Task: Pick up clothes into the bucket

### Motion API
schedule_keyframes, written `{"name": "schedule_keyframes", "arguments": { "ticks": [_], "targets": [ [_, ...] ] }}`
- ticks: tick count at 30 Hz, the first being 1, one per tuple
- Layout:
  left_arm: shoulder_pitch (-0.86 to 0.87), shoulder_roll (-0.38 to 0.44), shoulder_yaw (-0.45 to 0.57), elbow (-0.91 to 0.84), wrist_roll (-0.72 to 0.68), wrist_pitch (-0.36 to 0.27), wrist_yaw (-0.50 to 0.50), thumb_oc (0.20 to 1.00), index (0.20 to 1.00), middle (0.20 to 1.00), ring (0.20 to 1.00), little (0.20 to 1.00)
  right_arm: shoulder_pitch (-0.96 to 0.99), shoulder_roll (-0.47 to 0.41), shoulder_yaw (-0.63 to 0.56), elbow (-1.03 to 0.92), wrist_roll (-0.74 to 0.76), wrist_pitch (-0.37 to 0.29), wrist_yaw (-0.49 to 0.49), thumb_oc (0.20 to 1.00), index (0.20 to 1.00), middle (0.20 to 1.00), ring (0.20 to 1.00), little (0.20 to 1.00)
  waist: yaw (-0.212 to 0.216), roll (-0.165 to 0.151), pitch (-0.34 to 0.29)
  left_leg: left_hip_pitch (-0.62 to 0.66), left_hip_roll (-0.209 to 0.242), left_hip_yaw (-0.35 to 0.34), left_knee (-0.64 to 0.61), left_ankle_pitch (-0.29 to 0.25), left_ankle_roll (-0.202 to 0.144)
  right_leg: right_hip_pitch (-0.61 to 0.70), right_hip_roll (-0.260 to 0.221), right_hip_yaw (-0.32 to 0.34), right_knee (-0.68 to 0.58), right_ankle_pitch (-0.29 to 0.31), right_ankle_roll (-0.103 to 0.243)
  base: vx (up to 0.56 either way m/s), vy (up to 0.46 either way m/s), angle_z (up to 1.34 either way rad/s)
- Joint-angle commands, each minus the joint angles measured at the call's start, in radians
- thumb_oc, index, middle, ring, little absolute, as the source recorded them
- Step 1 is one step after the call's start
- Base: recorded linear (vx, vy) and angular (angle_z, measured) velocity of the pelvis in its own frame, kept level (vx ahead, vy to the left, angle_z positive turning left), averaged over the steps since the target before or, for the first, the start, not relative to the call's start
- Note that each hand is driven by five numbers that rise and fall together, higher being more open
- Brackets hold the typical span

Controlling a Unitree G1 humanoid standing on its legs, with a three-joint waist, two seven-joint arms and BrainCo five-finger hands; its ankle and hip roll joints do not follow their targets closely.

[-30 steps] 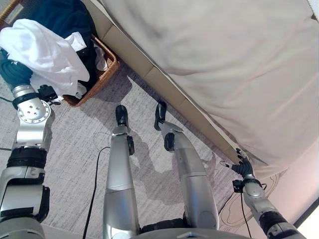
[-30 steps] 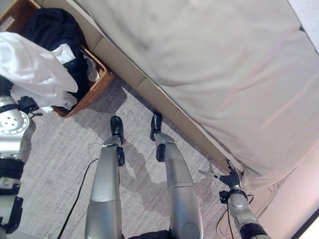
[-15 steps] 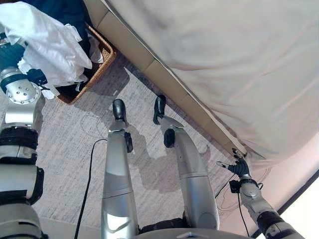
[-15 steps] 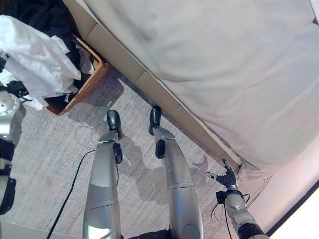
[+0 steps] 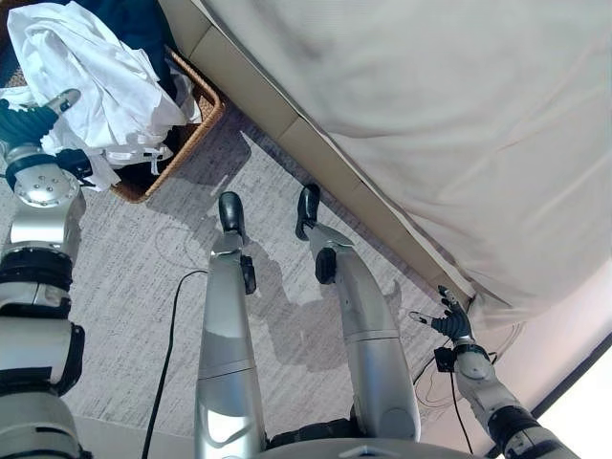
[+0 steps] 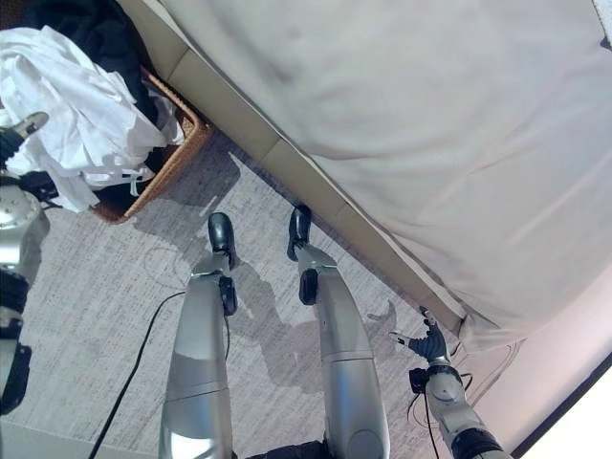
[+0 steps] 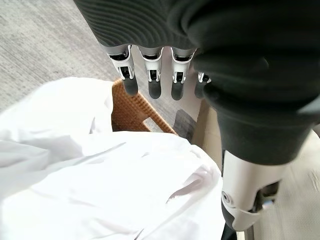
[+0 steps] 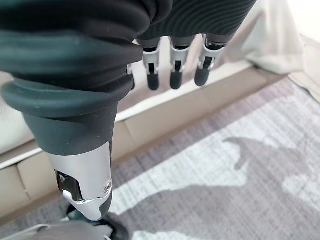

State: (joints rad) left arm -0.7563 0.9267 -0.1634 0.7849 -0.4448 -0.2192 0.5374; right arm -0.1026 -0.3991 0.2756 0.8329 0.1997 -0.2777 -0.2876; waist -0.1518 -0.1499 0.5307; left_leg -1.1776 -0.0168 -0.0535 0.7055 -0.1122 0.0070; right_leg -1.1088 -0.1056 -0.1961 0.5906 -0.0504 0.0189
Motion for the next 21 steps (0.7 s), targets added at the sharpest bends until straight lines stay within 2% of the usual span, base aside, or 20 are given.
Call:
{"name": "schedule_keyframes", "arguments": {
  "ticks": [1,7,9,10,11,12,13,14,17,18,21],
  "targets": [
    [0.089,0.032,0.095,-0.102,0.056,-0.027,0.000,1.000,1.000,1.000,1.000,1.000,0.042,-0.038,0.010,-0.025,0.018,0.019,-0.003,1.000,1.000,1.000,1.000,1.000,0.047,0.003,-0.011,0.118,0.008,-0.008,-0.002,-0.075,-0.002,0.119,-0.069,0.062,-0.056,-0.013,0.114,-0.05,-0.052,0.05],
    [0.290,-0.095,0.189,-0.179,0.003,-0.074,-0.046,1.000,1.000,1.000,1.000,1.000,0.027,-0.053,-0.027,-0.031,0.008,0.029,-0.010,1.000,1.000,1.000,1.000,1.000,0.076,0.056,-0.011,0.290,-0.002,-0.001,-0.108,-0.037,-0.017,0.264,-0.072,0.061,-0.087,-0.022,0.101,-0.05,-0.061,0.03],
    [0.314,-0.115,0.196,-0.192,-0.006,-0.083,-0.057,1.000,1.000,1.000,1.000,1.000,0.020,-0.055,-0.037,-0.028,0.008,0.033,-0.008,1.000,1.000,1.000,1.000,1.000,0.081,0.063,-0.011,0.324,-0.003,-0.002,-0.124,-0.030,-0.019,0.295,-0.072,0.059,-0.090,-0.024,0.098,-0.02,-0.065,0.04],
    [0.379,-0.179,0.211,-0.238,-0.060,-0.114,-0.095,1.000,1.000,1.000,1.000,1.000,0.019,-0.056,-0.052,-0.028,0.004,0.035,-0.007,1.000,1.000,1.000,1.000,1.000,0.087,0.078,-0.011,0.401,-0.010,-0.001,-0.174,-0.014,-0.024,0.367,-0.071,0.057,-0.111,-0.030,0.093,-0.02,-0.105,0.14],
    [0.406,-0.216,0.211,-0.234,-0.073,-0.118,-0.121,1.000,1.000,1.000,1.000,1.000,0.012,-0.052,-0.058,-0.016,0.007,0.038,-0.005,1.000,1.000,1.000,1.000,1.000,0.087,0.087,-0.011,0.467,-0.012,-0.001,-0.218,0.000,-0.029,0.422,-0.068,0.055,-0.134,-0.032,0.091,-0.08,-0.077,0.12],
    [0.424,-0.235,0.219,-0.234,-0.086,-0.126,-0.148,1.000,1.000,1.000,1.000,1.000,0.004,-0.055,-0.071,-0.015,0.003,0.039,0.002,1.000,1.000,1.000,1.000,1.000,0.087,0.093,-0.011,0.493,-0.013,0.003,-0.256,0.043,-0.027,0.444,-0.071,0.045,-0.158,-0.002,0.080,-0.06,-0.058,0.11],
    [0.456,-0.260,0.218,-0.235,-0.107,-0.132,-0.184,1.000,1.000,1.000,1.000,1.000,0.011,-0.061,-0.077,-0.022,-0.001,0.037,0.010,1.000,1.000,1.000,1.000,1.000,0.085,0.101,-0.011,0.550,-0.013,0.002,-0.293,0.055,-0.032,0.498,-0.067,0.039,-0.179,-0.001,0.080,-0.02,-0.069,0.10],
    [0.491,-0.287,0.201,-0.212,-0.096,-0.128,-0.247,1.000,1.000,1.000,1.000,1.000,0.009,-0.060,-0.096,0.011,-0.008,0.044,0.027,1.000,1.000,1.000,1.000,1.000,0.086,0.118,-0.011,0.666,-0.009,0.000,-0.358,0.076,-0.042,0.611,-0.065,0.031,-0.217,-0.002,0.082,0.05,-0.073,0.11],
    [0.510,-0.307,0.200,-0.198,-0.105,-0.124,-0.272,1.000,1.000,1.000,1.000,1.000,0.011,-0.060,-0.103,0.017,-0.014,0.044,0.034,1.000,1.000,1.000,1.000,1.000,0.084,0.126,-0.011,0.727,-0.007,0.001,-0.395,0.086,-0.048,0.668,-0.063,0.026,-0.236,-0.002,0.083,0.06,-0.053,0.06],
    [0.522,-0.349,0.193,-0.110,-0.113,-0.116,-0.329,1.000,1.000,1.000,1.000,1.000,0.004,-0.053,-0.110,0.056,-0.023,0.050,0.047,1.000,1.000,1.000,1.000,1.000,0.081,0.137,-0.041,0.827,0.002,0.002,-0.467,0.108,-0.060,0.762,-0.052,0.022,-0.285,-0.002,0.085,0.14,-0.066,0.06],
    [0.595,-0.417,0.180,-0.098,-0.093,-0.114,-0.376,1.000,1.000,1.000,1.000,1.000,0.026,-0.042,-0.119,0.081,-0.038,0.057,0.074,1.000,1.000,1.000,1.000,1.000,0.083,0.154,-0.125,0.931,0.014,0.008,-0.555,0.134,-0.071,0.854,-0.035,0.014,-0.361,0.009,0.088,0.18,-0.090,0.00]
  ]
}}
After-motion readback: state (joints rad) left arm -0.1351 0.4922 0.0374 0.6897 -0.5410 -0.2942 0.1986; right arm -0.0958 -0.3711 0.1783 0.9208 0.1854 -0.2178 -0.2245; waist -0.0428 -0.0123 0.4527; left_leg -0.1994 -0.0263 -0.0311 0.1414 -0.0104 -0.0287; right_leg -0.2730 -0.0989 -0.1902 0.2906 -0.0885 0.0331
